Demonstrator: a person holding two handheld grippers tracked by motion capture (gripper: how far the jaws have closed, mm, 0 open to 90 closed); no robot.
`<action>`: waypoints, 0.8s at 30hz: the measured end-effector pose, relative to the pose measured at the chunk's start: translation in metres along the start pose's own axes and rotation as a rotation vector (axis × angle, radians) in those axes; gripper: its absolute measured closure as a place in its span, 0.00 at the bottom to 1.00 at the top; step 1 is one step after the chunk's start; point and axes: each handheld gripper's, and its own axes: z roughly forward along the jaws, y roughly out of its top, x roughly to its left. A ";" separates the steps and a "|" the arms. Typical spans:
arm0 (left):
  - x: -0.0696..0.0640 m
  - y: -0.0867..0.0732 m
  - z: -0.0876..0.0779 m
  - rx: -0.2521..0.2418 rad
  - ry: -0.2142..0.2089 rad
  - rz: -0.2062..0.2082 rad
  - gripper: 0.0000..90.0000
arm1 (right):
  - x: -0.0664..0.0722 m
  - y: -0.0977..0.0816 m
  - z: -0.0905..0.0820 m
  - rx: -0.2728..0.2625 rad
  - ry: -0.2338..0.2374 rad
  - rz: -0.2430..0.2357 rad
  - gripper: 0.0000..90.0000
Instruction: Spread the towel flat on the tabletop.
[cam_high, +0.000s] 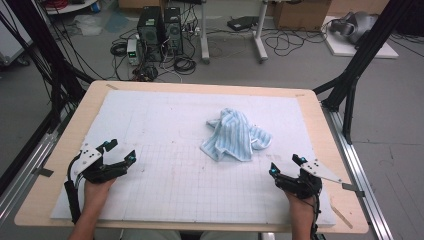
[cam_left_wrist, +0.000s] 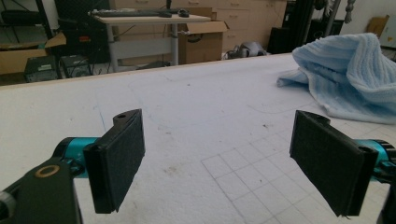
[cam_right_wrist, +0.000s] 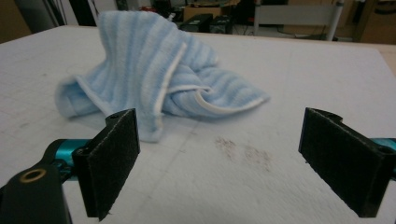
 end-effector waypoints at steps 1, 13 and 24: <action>0.000 0.000 0.000 0.000 0.000 0.000 0.20 | 0.004 0.004 0.002 -0.006 0.009 -0.012 0.13; 0.000 0.000 -0.001 -0.001 -0.003 0.001 0.20 | 0.055 0.042 0.034 0.027 0.145 -0.145 0.13; 0.000 0.000 -0.001 -0.006 -0.002 -0.002 0.21 | 0.084 0.059 0.075 0.102 0.164 -0.252 0.13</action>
